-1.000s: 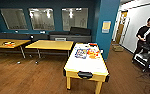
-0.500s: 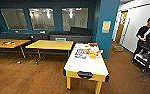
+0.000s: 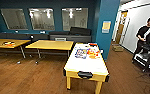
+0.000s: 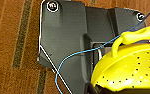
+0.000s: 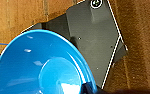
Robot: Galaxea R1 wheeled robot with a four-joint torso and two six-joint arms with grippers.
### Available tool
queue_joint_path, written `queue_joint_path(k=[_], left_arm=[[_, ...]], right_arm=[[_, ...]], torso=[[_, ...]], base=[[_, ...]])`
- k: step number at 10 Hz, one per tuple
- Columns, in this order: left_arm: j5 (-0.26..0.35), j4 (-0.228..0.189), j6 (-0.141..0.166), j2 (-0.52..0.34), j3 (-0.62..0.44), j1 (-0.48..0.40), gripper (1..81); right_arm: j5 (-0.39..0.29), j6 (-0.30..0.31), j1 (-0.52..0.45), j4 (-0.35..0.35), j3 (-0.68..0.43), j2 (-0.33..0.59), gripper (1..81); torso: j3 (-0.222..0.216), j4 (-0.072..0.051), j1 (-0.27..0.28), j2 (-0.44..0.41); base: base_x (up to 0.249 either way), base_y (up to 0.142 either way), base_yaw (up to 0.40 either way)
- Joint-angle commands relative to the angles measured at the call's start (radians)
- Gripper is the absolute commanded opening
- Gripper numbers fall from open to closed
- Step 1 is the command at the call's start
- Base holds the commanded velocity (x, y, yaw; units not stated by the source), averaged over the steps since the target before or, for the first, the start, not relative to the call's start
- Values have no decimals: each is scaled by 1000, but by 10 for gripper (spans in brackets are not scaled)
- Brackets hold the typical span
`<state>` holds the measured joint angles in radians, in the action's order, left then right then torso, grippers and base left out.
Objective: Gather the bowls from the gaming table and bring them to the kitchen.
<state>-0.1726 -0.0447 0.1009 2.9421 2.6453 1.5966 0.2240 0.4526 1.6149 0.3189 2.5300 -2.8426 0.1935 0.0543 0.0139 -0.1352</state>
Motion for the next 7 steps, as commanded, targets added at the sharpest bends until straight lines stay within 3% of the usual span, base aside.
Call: queue_joint_path(k=[1, 5, 7], left_arm=[[51, -1, -7, -10, -1, -25, 10], [51, -4, -7, -6, -1, -25, 10], [56, -1, -6, -3, 2, -27, 10]], right_arm=[[-40, -3, -31, 15, 2, 15, 10], [-40, -3, -31, 15, 10, 15, 10], [-38, -3, -32, 12, 10, 15, 10]], torso=[[0, 0, 0, 0], [0, 0, 0, 0], [0, 0, 0, 0]], base=[[0, 0, 0], [0, 0, 0], [0, 0, -277]])
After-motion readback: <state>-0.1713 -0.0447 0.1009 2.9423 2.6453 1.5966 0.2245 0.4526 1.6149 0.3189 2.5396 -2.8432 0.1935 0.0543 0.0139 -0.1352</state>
